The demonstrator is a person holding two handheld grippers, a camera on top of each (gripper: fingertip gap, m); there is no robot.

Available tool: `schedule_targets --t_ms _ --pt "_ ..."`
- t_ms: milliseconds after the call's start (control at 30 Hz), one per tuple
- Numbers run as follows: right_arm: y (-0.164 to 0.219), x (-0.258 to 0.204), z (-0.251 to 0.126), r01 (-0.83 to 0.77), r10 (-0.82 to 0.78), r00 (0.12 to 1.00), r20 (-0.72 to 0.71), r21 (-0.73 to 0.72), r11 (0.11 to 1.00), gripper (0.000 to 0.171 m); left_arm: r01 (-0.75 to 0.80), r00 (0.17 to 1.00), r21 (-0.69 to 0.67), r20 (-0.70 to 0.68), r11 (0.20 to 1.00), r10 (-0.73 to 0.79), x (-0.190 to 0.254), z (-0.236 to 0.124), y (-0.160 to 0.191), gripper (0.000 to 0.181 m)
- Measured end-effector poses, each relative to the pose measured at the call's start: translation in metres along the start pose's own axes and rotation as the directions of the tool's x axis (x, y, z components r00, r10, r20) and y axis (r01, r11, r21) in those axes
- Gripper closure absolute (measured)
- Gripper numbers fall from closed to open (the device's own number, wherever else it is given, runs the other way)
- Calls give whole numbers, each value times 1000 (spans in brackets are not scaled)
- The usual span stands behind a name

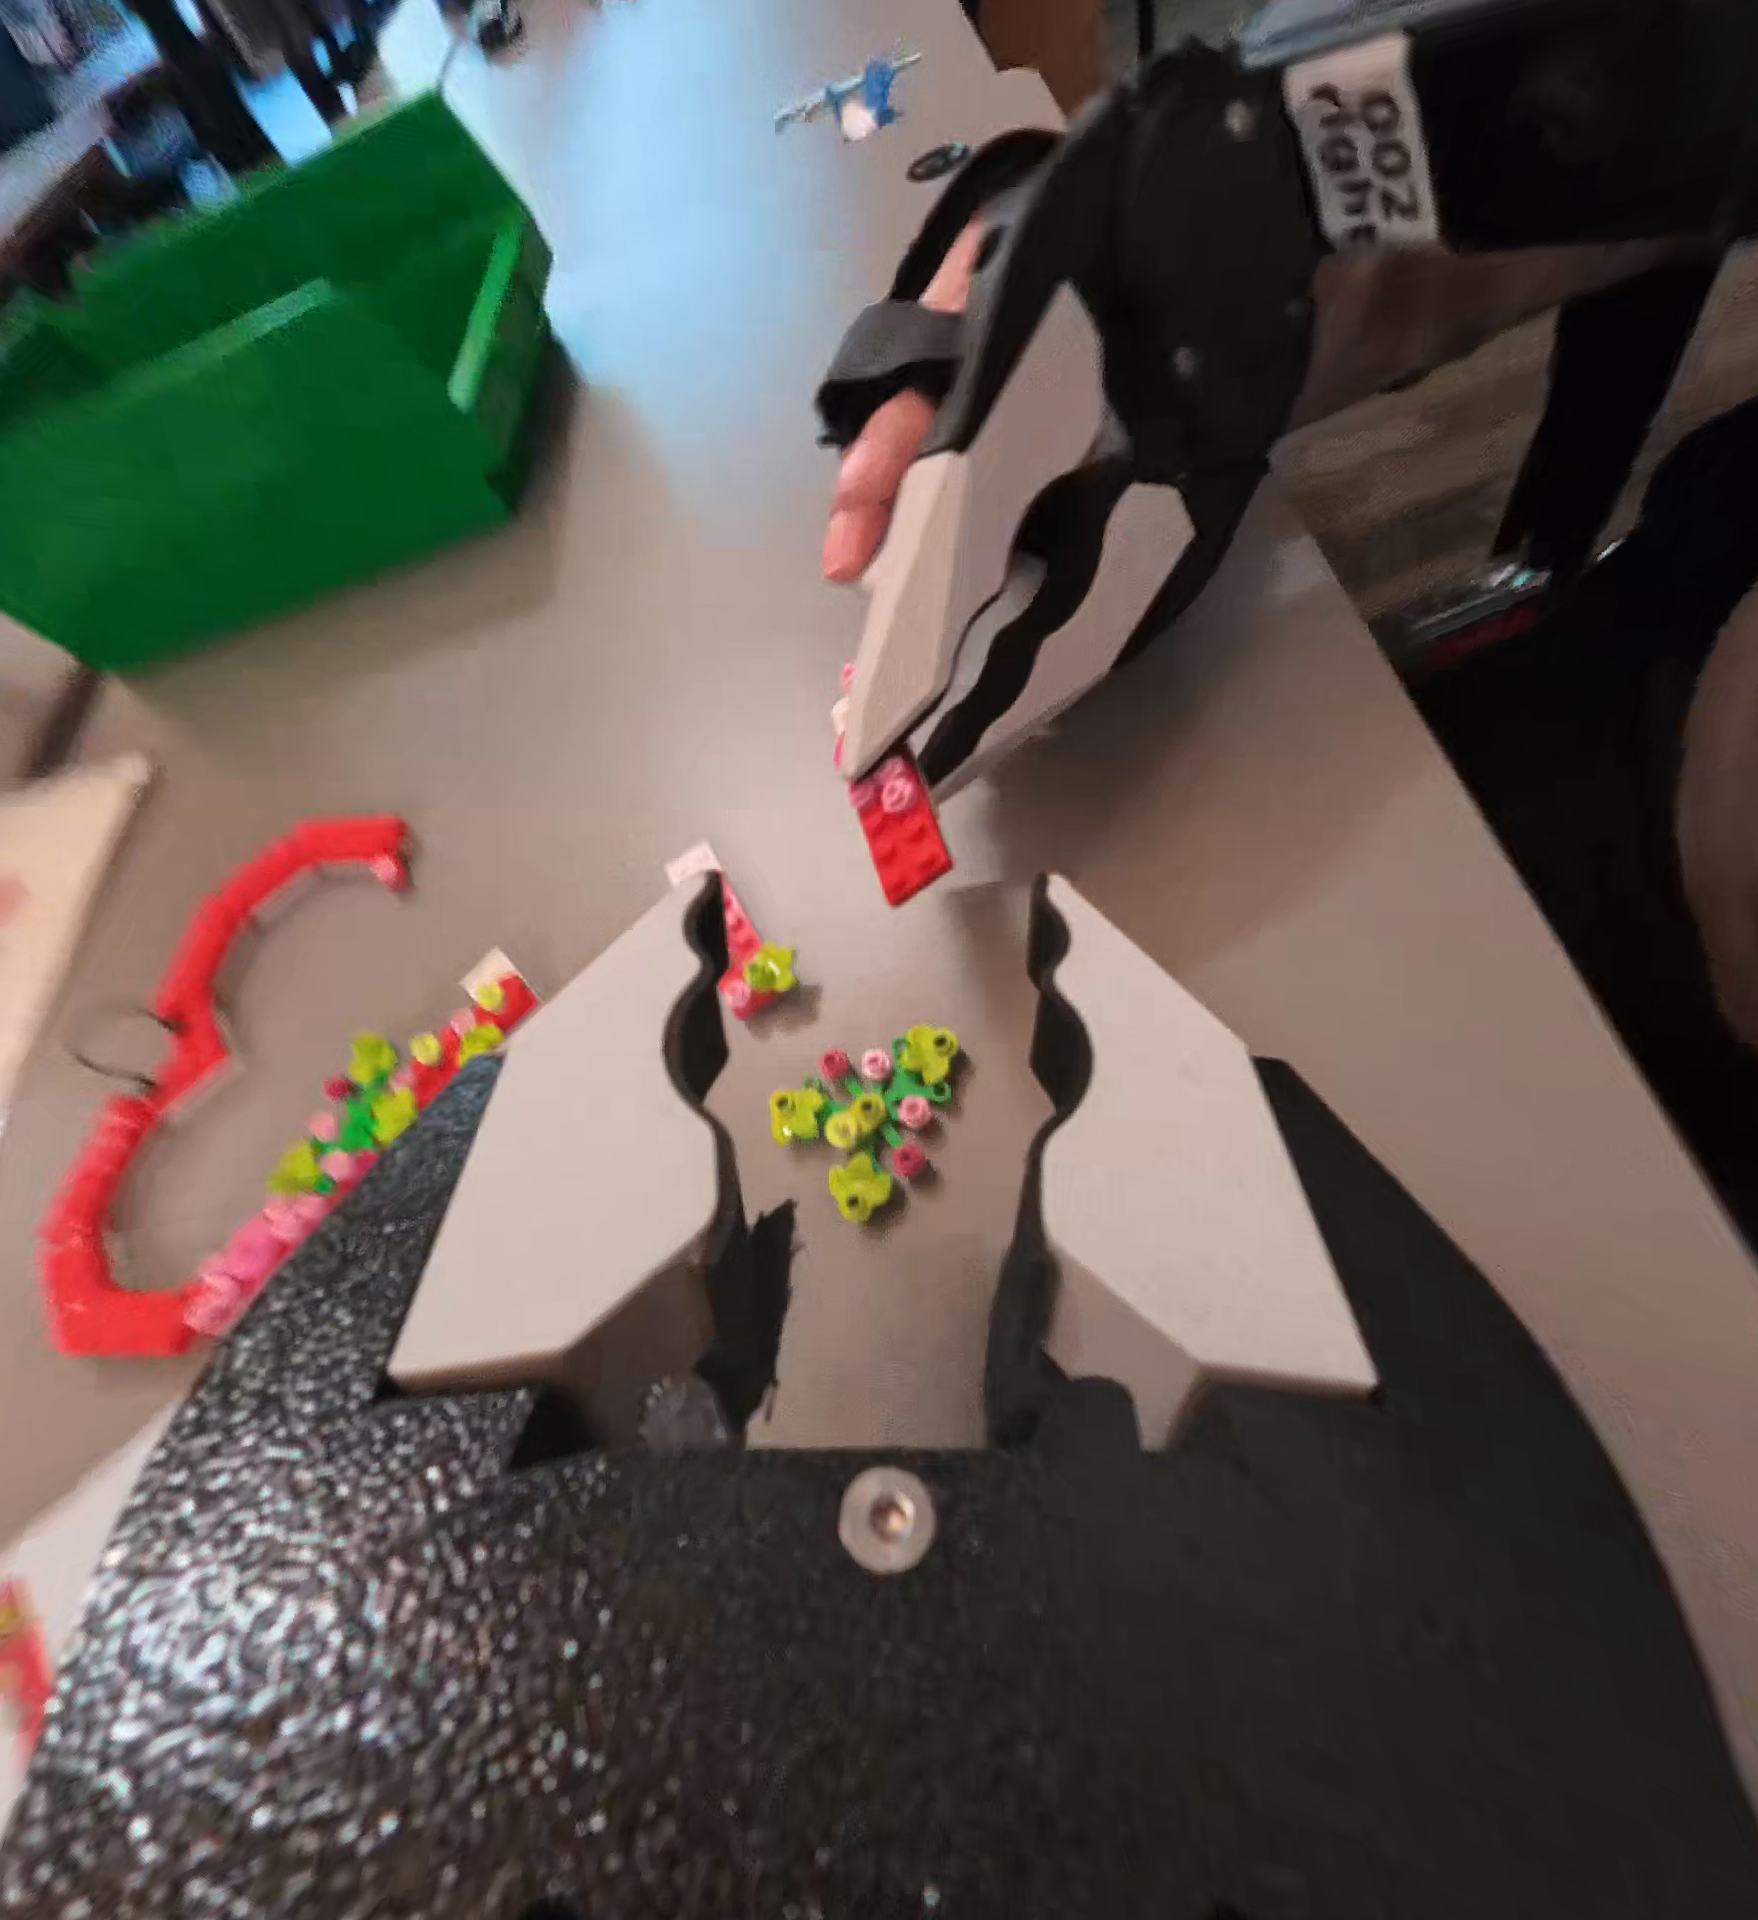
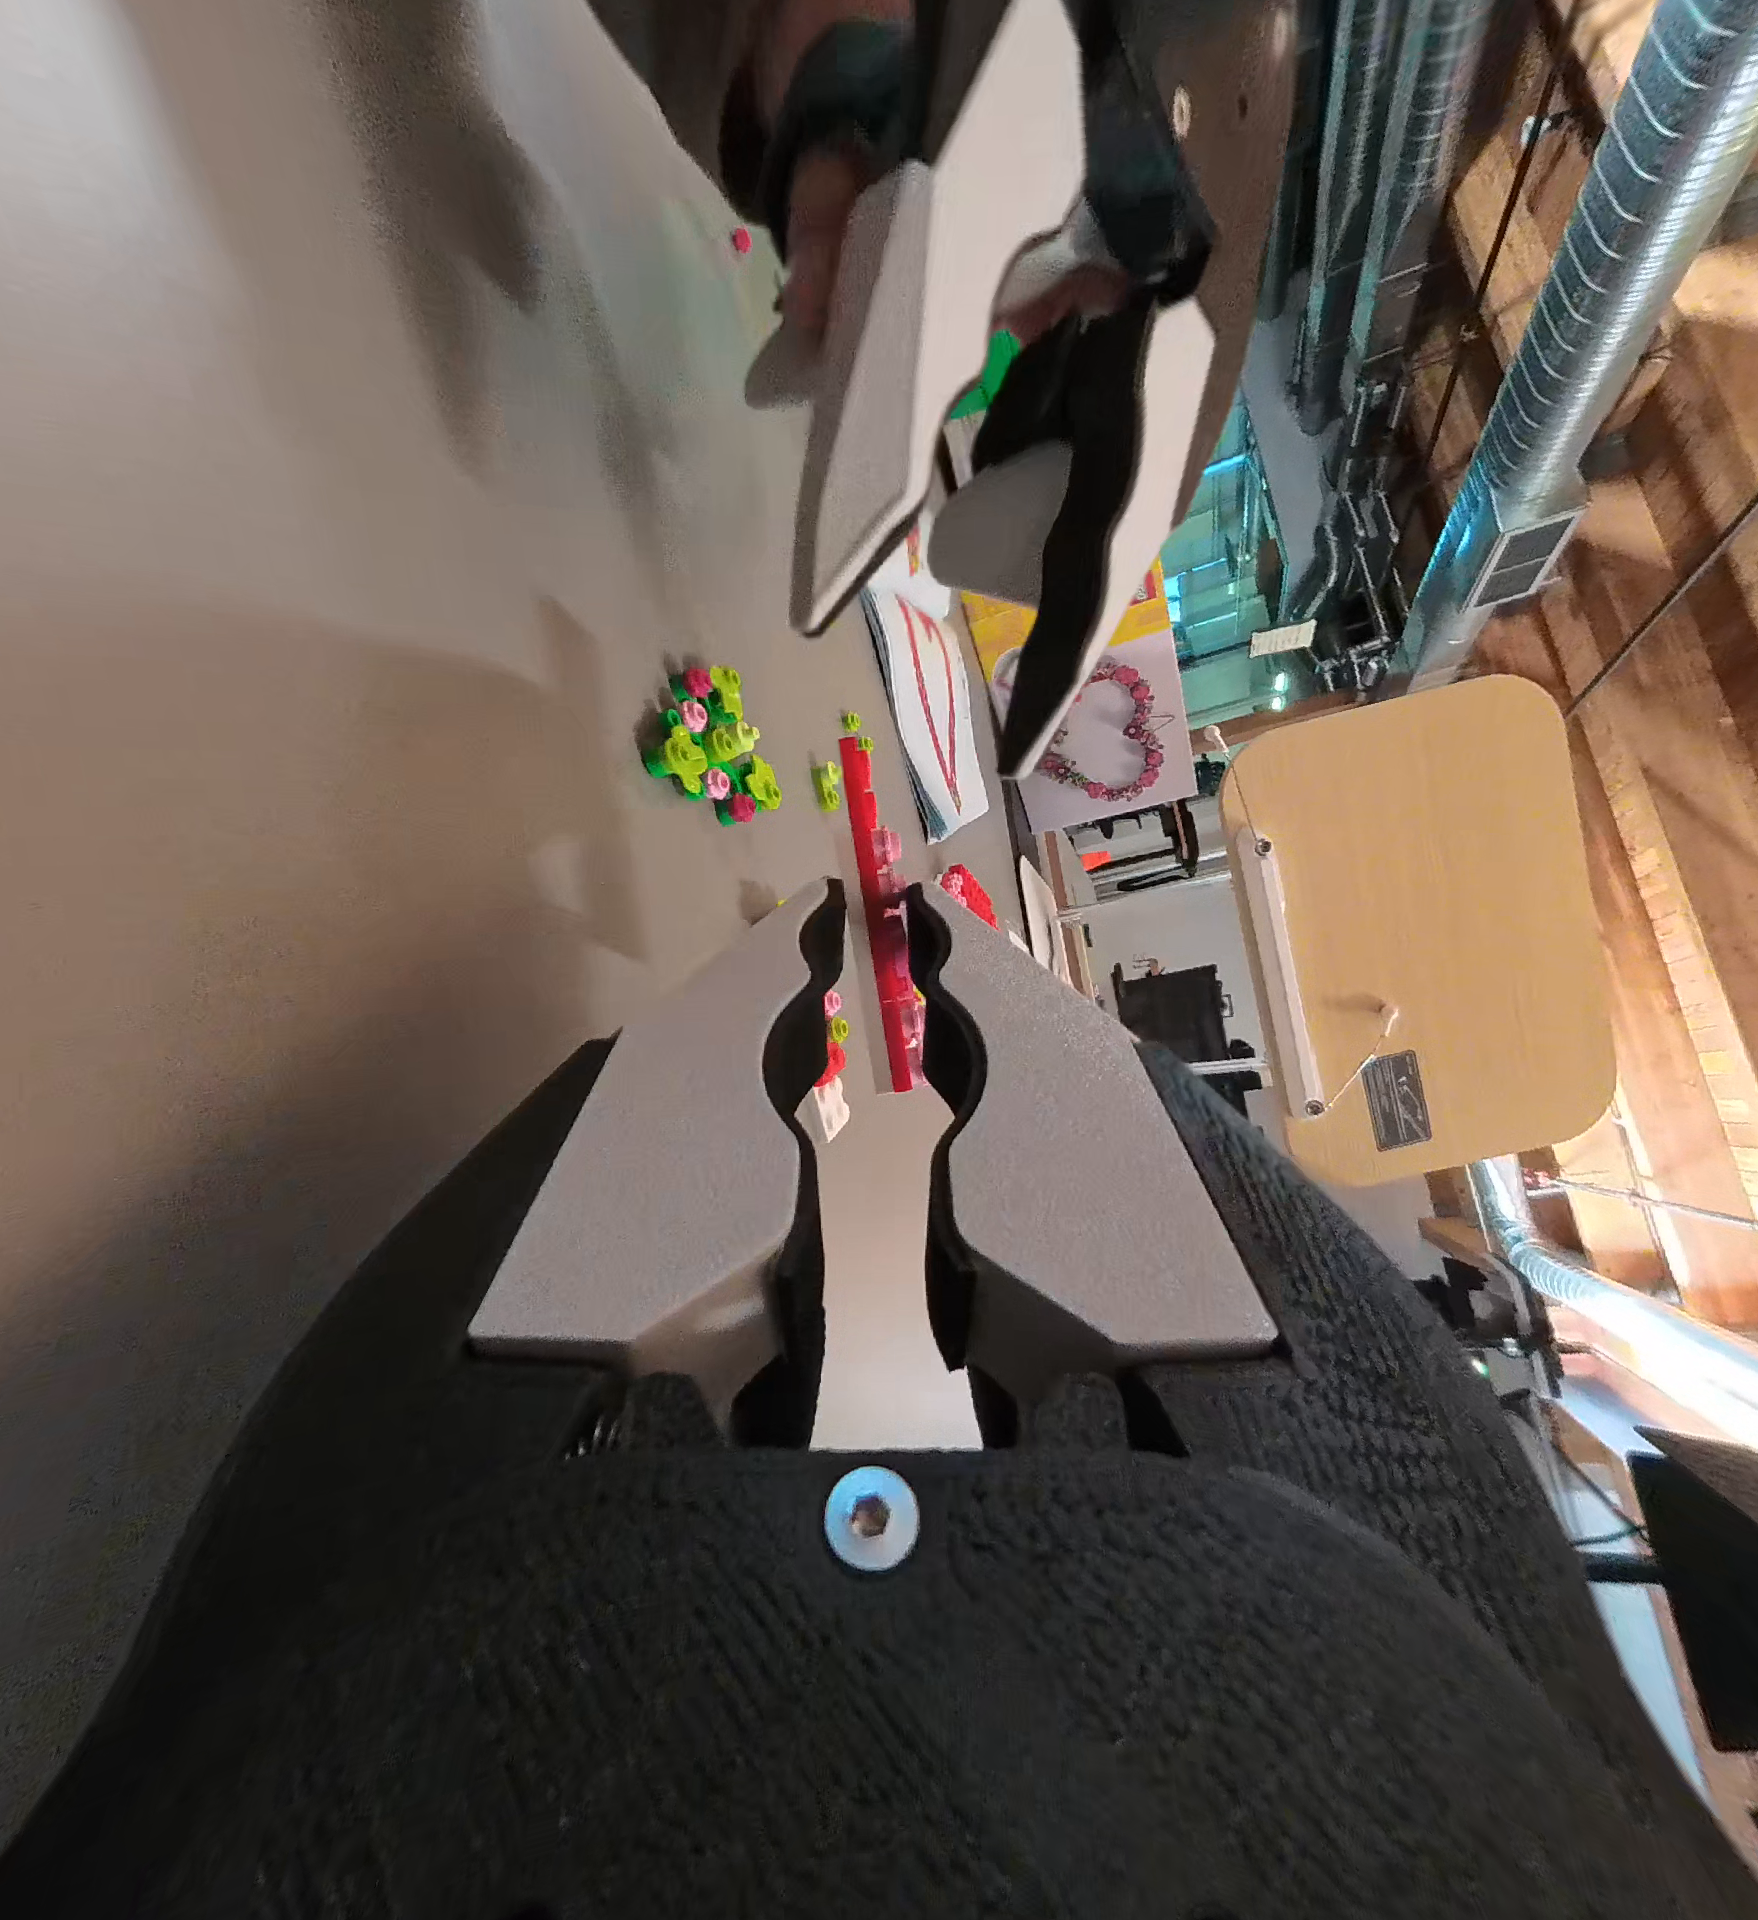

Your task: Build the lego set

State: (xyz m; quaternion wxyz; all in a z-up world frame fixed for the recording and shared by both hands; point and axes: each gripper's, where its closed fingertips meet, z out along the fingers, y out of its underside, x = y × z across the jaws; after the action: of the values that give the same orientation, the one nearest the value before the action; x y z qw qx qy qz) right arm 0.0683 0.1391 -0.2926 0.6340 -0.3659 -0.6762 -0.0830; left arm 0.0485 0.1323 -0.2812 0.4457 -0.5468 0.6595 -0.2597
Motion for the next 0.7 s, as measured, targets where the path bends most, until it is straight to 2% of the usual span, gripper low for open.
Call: schedule_targets --t_ms 167,267,333,433,500,700 --pt "0 2 -2 -26 26 1000 -3 11 1000 161 -308 944 -56 105 950 312 8 17 1 143" --pt "0 1 -1 -33 33 999 0 13 999 161 -421 887 -99 162 902 432 5 22 5 169" --pt "1 -1 0 -45 45 999 9 9 999 158 -457 858 -122 198 881 473 1 21 5 179" --pt "8 2 7 -105 104 995 -7 -52 993 137 -487 831 -158 219 859 511 -2 22 6 179" --pt "15 4 13 -110 107 994 -29 -109 988 130 -512 808 -178 232 840 541 -2 24 6 179" --pt "20 2 20 -44 32 998 -61 -195 980 146 -558 767 -188 256 808 589 1 27 1 179"
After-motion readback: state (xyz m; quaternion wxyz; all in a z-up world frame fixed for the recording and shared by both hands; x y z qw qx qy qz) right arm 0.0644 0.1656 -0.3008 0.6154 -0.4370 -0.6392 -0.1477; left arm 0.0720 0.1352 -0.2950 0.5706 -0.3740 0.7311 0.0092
